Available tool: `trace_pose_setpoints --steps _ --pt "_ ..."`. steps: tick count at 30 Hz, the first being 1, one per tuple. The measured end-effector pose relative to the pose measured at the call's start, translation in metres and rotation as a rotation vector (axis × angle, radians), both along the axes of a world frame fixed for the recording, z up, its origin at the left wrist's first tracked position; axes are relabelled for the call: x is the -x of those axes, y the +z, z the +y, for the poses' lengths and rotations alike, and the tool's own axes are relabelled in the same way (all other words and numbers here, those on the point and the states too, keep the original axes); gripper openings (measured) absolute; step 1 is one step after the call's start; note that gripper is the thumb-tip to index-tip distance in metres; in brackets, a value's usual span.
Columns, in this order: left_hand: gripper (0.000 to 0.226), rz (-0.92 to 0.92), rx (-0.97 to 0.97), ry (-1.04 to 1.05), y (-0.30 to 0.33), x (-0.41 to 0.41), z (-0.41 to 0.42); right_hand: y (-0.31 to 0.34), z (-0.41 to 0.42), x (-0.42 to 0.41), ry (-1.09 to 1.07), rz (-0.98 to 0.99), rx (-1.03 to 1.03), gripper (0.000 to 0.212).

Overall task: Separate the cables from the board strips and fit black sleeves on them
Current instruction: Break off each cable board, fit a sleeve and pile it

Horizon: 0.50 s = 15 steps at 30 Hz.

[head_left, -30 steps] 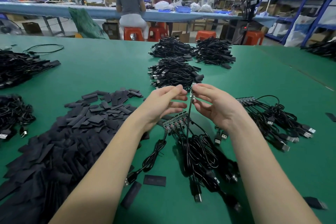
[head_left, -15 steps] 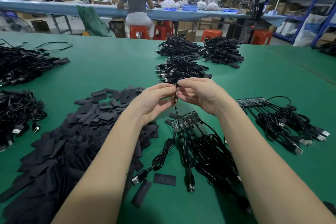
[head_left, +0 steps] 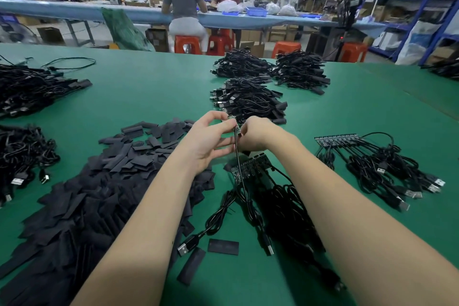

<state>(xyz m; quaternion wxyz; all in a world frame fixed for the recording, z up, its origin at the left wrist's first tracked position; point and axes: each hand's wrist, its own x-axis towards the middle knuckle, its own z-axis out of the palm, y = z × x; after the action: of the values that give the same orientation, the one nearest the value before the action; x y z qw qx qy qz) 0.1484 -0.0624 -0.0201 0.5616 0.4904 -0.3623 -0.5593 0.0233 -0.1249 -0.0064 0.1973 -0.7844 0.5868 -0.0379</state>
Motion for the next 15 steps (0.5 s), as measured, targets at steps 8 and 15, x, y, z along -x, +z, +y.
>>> trace_pose_setpoints --steps 8,15 --pt "0.015 0.03 0.043 -0.109 0.006 0.018 0.004 -0.001 0.025 0.067 -0.17 -1.269 -0.271 0.019" --pt "0.015 0.112 0.047 -0.181 0.013 0.035 0.007 -0.012 0.046 0.089 -0.233 -1.559 -0.297 0.033"
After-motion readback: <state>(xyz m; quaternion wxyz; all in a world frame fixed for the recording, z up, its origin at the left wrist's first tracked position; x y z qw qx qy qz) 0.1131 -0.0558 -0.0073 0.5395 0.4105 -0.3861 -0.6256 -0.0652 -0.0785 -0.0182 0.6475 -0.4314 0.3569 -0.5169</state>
